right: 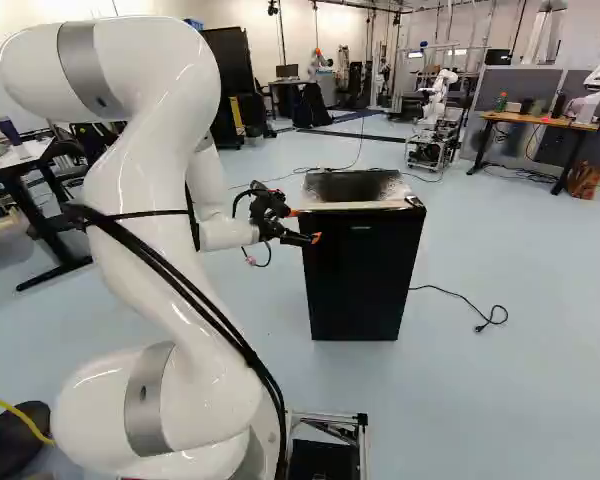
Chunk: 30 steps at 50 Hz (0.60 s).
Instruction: Grab a drink from the fridge
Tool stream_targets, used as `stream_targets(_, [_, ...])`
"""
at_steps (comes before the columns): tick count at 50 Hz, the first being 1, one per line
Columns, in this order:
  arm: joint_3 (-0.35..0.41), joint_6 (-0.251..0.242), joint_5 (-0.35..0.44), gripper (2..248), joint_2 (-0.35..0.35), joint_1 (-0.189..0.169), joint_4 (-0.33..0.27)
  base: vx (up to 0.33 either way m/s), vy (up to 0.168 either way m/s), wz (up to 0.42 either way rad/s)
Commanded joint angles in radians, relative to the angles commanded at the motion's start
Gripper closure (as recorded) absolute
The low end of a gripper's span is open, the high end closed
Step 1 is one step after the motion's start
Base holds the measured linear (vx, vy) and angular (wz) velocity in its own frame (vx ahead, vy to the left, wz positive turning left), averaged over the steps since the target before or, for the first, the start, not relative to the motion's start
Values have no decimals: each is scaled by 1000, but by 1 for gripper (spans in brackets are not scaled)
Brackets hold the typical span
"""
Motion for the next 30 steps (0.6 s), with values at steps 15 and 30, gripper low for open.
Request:
stream_targets(15, [18, 0, 0, 3, 12, -3, 0, 0, 0, 0])
stream_targets(30, [52, 0, 0, 3, 34, 2, 0, 0, 0, 0])
